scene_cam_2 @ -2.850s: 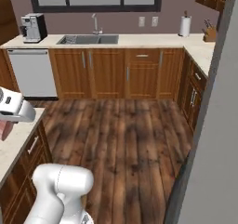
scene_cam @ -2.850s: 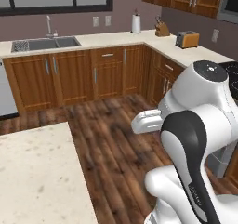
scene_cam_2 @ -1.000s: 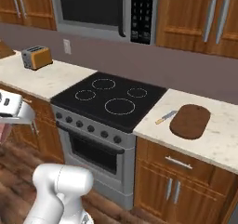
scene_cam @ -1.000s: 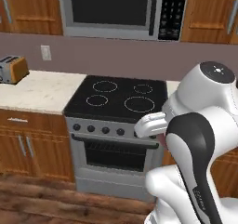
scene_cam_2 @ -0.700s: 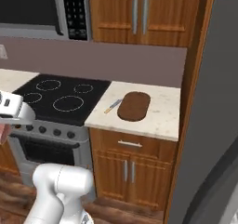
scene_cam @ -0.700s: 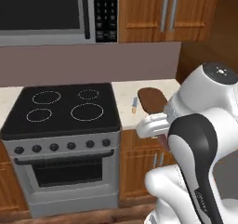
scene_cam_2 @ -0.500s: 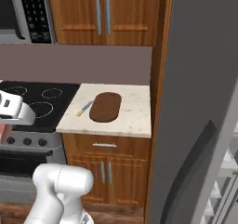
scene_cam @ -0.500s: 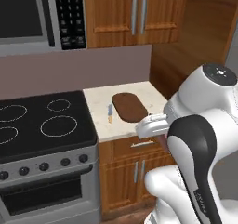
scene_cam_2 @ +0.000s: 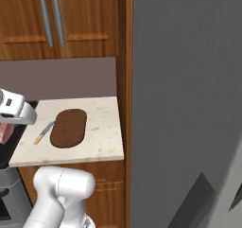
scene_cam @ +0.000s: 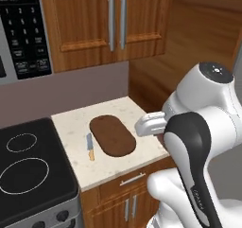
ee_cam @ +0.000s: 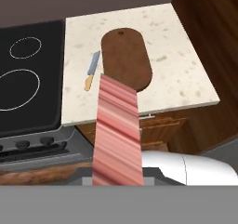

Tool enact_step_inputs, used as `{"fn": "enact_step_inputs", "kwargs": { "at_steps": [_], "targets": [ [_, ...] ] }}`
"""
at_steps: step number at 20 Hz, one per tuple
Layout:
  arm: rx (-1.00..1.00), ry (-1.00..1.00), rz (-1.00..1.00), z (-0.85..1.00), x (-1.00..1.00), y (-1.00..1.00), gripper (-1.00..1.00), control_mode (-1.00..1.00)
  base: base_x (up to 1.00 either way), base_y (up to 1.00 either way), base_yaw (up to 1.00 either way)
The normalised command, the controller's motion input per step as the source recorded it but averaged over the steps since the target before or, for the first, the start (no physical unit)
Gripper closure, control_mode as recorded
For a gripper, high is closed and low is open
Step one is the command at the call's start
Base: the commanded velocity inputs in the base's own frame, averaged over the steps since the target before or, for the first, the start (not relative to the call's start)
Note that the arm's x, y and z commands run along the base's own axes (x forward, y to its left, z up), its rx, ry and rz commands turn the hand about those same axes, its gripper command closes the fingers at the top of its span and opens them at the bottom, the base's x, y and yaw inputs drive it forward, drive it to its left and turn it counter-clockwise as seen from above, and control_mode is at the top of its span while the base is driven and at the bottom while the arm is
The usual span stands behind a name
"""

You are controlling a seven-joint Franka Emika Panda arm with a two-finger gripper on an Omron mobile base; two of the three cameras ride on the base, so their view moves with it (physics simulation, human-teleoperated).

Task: Retrieve the steak from the fridge and place it on the cutting board.

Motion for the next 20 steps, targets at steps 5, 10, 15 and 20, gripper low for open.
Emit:
{"fn": "enact_step_inputs", "kwargs": {
  "at_steps": [5,10,15,20],
  "targets": [
    [0.00,0.00,0.00,0.00,0.00,0.00,1.00,1.00,0.49,0.12,-0.06],
    [0.00,0.00,0.00,0.00,0.00,0.00,1.00,1.00,0.40,0.01,-0.03],
    [0.00,0.00,0.00,0.00,0.00,0.00,1.00,1.00,0.60,0.00,0.00],
    [0.00,0.00,0.00,0.00,0.00,0.00,1.00,1.00,0.69,0.05,0.00]
  ]
}}
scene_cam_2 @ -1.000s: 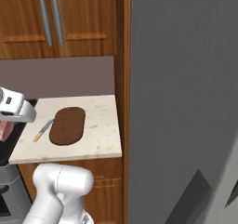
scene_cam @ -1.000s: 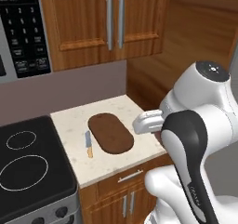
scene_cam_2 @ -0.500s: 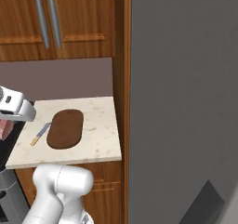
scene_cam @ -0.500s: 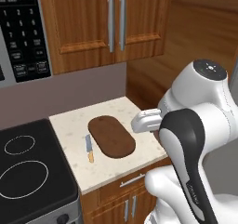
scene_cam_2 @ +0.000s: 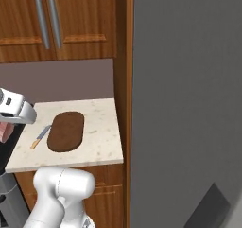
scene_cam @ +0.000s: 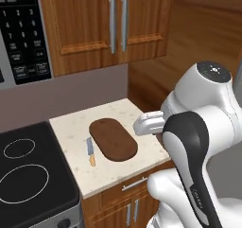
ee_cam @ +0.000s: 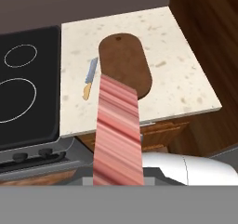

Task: Retrieve the steak from the fridge and place it on the cutting board.

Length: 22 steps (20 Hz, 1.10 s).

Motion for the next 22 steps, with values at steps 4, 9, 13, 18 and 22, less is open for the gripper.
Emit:
{"fn": "enact_step_inputs", "kwargs": {
  "at_steps": [4,9,13,18,22],
  "targets": [
    [0.00,0.00,0.00,0.00,0.00,0.00,1.00,1.00,0.71,0.11,0.00],
    [0.00,0.00,0.00,0.00,0.00,0.00,1.00,1.00,0.75,0.23,0.00],
    [0.00,0.00,0.00,0.00,0.00,0.00,1.00,1.00,0.77,0.41,0.00],
    [0.00,0.00,0.00,0.00,0.00,0.00,1.00,1.00,0.77,0.52,-0.02],
    [0.00,-0.04,-0.01,-0.06,0.59,0.33,1.00,-1.00,0.19,0.10,0.00]
  ]
}}
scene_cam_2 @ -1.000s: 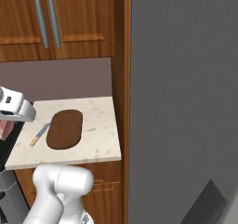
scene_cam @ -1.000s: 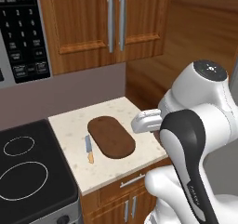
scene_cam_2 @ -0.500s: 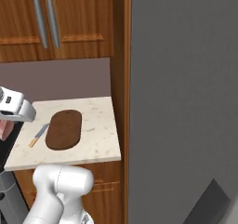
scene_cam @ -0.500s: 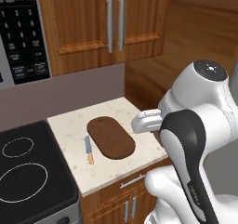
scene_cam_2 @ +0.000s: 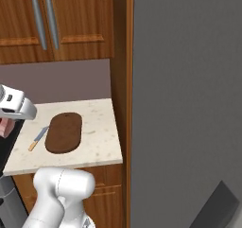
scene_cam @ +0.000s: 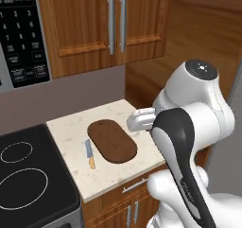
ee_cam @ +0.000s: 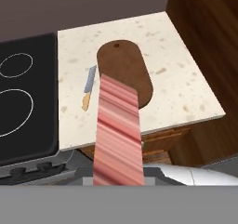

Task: Retrieve the steak from the fridge and place it on the cutting board.

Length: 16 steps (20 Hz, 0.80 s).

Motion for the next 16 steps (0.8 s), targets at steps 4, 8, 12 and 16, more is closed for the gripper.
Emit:
{"fn": "enact_step_inputs", "kwargs": {
  "at_steps": [4,8,12,16],
  "targets": [
    [0.00,-0.06,-0.01,-0.10,0.91,0.45,1.00,-1.00,0.00,0.00,0.00],
    [0.00,-0.01,-0.01,-0.32,0.76,0.11,1.00,-1.00,0.00,0.00,0.00],
    [0.00,0.13,-0.06,-0.80,0.51,0.00,1.00,-1.00,0.00,0.00,0.00],
    [0.00,0.16,-0.02,-0.67,0.37,0.00,1.00,-1.00,0.00,0.00,0.00]
  ]
}}
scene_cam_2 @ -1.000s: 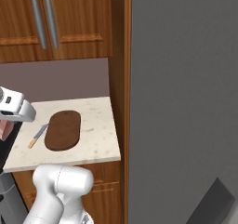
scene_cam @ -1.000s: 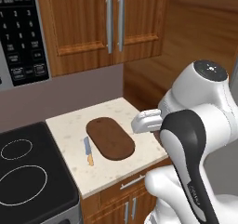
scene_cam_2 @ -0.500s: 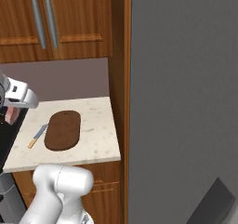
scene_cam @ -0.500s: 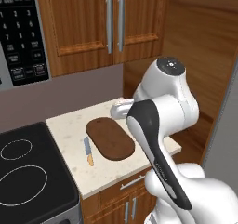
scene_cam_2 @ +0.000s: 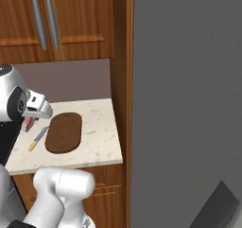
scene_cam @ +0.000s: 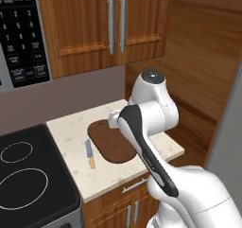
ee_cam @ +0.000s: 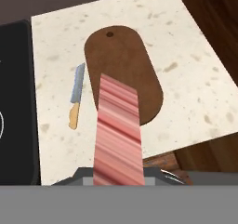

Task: Retrieve the steak from the fridge and place it on the cutting board.

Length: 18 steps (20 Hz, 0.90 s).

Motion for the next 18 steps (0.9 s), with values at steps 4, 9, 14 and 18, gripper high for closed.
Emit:
{"fn": "enact_step_inputs", "kwargs": {
  "at_steps": [4,9,14,18],
  "targets": [
    [0.00,0.15,-0.03,-0.71,0.44,-0.03,1.00,-1.00,0.00,0.00,0.00],
    [-0.05,0.16,-0.10,-0.58,0.63,0.00,1.00,-1.00,0.00,0.00,0.00],
    [-0.01,0.05,-0.05,-0.08,0.59,0.00,1.00,-1.00,0.00,0.00,0.00],
    [-0.01,0.08,-0.07,-0.13,0.77,0.00,1.00,-1.00,0.00,0.00,0.00]
  ]
}}
